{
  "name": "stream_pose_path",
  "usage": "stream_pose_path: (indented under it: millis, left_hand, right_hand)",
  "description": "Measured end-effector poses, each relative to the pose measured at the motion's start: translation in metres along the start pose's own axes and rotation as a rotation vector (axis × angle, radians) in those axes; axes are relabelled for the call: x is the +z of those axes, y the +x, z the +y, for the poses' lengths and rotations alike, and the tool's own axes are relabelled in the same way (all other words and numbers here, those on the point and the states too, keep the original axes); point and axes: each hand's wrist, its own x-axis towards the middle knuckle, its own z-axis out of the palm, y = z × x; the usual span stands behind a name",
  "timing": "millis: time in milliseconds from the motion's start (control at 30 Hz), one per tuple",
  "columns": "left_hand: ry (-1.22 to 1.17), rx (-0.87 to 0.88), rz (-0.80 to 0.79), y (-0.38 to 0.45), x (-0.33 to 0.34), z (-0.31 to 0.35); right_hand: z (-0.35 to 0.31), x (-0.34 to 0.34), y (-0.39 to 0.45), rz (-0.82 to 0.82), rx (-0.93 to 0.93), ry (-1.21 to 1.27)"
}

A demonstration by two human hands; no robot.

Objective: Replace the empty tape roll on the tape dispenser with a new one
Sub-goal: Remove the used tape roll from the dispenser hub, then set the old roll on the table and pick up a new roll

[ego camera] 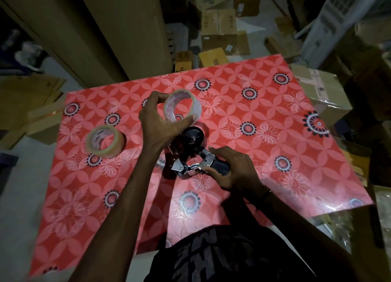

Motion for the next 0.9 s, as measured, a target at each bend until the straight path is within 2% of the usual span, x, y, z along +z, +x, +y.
stream_pose_path:
  millis: [100,300,433,633,800,900]
  left_hand:
    - [-0.056,-0.085,-0.047,-0.008,-0.003,-0.001]
    - [-0.231,-0.37,-0.123,-0.028,-0.008,-0.007]
    - [-0.343,-0.505,-0.183,-0.037,-0.012,0.002]
    - [-0.335,-0.502,-0.235,-0.042,-0.008,0.026]
    - [-0.239,-0.444,-0.134,-0.045,-0.001,0.037]
    - [-0.242,-0.413,-0.146,-0.05,0.004,0.042]
  right_hand:
    - [-0.005,-0.005,0.0,-0.031,0.046,0.021]
    - [-0.012,-0.018,0.002,-0.078,0.108,0.058]
    - [-0.026,-0.036,0.024,0.041,0.157,0.245]
    - [-0.049,-0.048,0.071,0.085,0.235,0.545]
    - [-0.04,-0.046,0.076,0.109,0.248,0.591]
    - [-0.034,-0.048,0.073,0.102,0.276,0.601]
